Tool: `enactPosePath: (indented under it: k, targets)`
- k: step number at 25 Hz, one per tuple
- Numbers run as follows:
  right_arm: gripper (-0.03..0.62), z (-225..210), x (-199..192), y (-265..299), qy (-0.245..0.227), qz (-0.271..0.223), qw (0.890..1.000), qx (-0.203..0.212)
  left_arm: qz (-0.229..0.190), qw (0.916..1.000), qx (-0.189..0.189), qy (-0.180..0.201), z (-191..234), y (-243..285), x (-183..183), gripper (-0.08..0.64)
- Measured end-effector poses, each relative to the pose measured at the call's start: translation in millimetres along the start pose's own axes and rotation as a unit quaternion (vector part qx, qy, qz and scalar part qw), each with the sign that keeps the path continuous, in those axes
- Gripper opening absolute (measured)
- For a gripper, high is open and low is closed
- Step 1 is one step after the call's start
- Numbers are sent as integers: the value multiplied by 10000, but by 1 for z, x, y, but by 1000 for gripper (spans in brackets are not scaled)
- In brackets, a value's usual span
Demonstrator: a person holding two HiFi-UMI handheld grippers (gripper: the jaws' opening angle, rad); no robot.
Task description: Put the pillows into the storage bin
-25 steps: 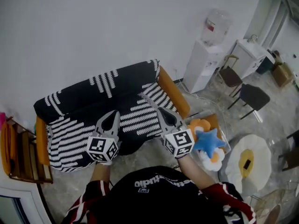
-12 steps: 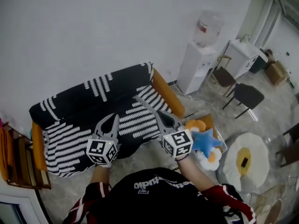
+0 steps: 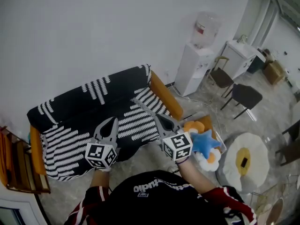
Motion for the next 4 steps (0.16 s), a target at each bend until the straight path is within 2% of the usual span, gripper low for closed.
enactPosePath:
  k: [4]
  targets:
    - [-8,-1,0,-2,-23,-8,10000,-40,-1,10000,6,11,0,-1,-1,3]
Point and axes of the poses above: the fingertips, and each gripper's own axes: y forward along the fingers, z to its left, x out of its top, the point moved 8 cm from there along -y, backward along the fingers, and after that the axes turned 12 degrees about x, right-handed, at the moved point
